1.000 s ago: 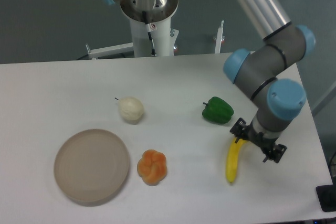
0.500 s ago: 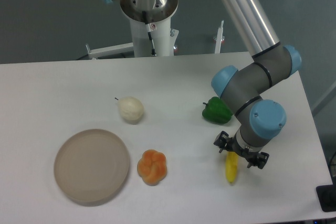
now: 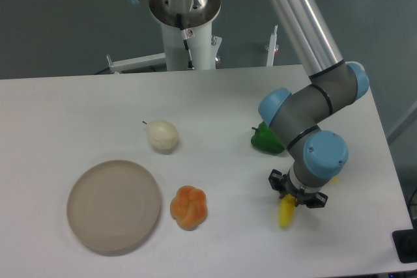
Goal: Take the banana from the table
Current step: 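Close the gripper fingers around the middle of the banana, then lift the grasped banana up off the table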
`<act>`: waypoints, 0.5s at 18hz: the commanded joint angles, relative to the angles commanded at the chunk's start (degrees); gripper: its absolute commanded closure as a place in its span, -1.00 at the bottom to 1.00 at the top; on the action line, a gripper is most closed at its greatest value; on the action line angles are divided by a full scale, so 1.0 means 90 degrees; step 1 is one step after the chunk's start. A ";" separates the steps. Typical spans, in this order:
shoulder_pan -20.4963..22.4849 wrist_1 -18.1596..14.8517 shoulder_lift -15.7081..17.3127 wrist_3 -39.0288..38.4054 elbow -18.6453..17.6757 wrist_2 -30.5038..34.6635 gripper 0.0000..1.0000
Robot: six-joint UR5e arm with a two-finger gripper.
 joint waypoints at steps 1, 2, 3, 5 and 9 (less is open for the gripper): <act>0.0000 -0.0010 0.0030 0.0010 0.0000 0.0000 1.00; 0.0000 -0.0010 0.0069 0.0010 0.0010 -0.0010 1.00; 0.0000 -0.0039 0.0137 0.0029 0.0000 -0.0029 1.00; -0.0029 -0.0117 0.0361 0.0058 -0.0068 -0.0049 1.00; -0.0020 -0.0370 0.0868 0.0368 0.0000 0.0010 1.00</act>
